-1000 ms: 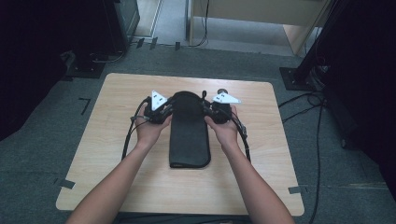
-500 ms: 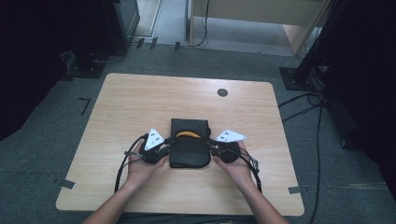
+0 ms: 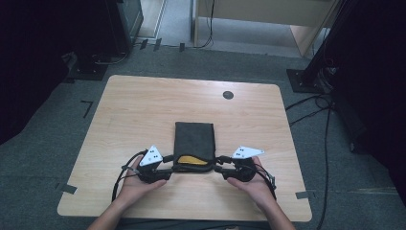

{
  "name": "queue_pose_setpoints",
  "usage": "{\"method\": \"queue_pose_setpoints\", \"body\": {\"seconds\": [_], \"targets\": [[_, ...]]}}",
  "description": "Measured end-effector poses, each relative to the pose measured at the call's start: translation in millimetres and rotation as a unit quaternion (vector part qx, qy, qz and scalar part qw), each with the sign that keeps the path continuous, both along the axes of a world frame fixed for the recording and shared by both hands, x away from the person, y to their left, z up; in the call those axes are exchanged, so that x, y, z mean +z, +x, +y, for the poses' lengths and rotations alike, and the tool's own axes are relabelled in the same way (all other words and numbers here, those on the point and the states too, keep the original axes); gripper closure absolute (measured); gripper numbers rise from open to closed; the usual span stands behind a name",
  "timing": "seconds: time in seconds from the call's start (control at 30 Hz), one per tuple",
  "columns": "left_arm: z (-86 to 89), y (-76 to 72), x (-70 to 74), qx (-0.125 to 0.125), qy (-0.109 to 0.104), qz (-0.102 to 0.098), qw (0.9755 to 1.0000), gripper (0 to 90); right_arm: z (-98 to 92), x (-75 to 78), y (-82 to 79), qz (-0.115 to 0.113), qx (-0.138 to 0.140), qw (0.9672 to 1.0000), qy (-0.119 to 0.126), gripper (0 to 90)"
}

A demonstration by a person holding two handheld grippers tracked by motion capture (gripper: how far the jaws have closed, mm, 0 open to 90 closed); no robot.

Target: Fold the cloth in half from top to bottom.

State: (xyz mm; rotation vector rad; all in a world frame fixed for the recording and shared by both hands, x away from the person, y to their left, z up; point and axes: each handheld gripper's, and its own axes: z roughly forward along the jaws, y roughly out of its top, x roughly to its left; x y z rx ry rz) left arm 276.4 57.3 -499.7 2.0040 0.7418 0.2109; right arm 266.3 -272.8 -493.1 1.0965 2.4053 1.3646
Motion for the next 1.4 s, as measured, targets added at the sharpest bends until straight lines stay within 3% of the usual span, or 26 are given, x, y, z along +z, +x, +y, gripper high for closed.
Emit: {"method": "queue_pose_setpoints", "body": {"seconds": [0.07,0.13,0.27,0.33,0.4,0.53,0.67,0.8,0.93,1.03,1.27,1.4], "targets": [[-5.0,1.3,-0.4,0.008,0.007,-0.002,0.9999,52.5,-0.8,6.0,-0.5,-0.005,-0.01,0.9999,0.012,49.1],[-12.1,2.5,-2.2,0.022,0.029,-0.004,0.9993,53.7,3.4,9.2,1.1,-0.014,-0.021,0.9995,0.016,49.4],[-22.3,2.1,-7.9,0.035,0.068,-0.024,0.9968,61.5,21.2,0.8,6.5,-0.027,-0.042,0.9986,-0.015,49.6],[-22.9,1.7,-9.8,0.04,0.067,-0.022,0.9967,65.2,27.5,-7.6,10.7,-0.024,-0.082,0.9959,-0.028,49.6],[-22.7,0.7,-10.8,0.043,0.062,-0.022,0.9969,66.2,28.0,-13.4,14.3,-0.011,-0.107,0.9941,-0.009,49.5],[-20.8,-0.5,-10.7,0.046,0.055,-0.02,0.9972,67.5,28.2,-17.8,16.9,0.01,-0.127,0.9919,0.007,53.7],[-16.7,-4.0,-11.0,0.051,0.043,-0.02,0.9976,70.3,27.7,-16.2,11.7,-0.003,-0.117,0.9929,0.018,76.1],[-11.9,-5.3,-13.1,0.058,0.038,-0.016,0.9974,75.7,25.5,-13.4,9.0,-0.011,-0.114,0.9932,0.019,84.3],[-8.6,-5.1,-12.6,0.062,0.031,-0.012,0.9975,77.3,24.5,-11.6,5.7,-0.009,-0.115,0.9929,0.03,83.6],[-9.2,-5.9,-11.2,0.063,0.026,-0.018,0.9975,72.7,27.9,-8.1,1.0,-0.024,-0.111,0.993,0.031,72.7],[-15.5,-7.1,-13.9,0.061,0.049,-0.028,0.9966,72.6,42.4,-12.9,-6.2,-0.041,-0.095,0.9946,-0.005,61.4],[-14.6,-6.5,-14.6,0.061,0.054,-0.024,0.9964,77.5,46.7,-25.3,-2.8,-0.038,-0.083,0.9943,-0.054,58.8]]}}
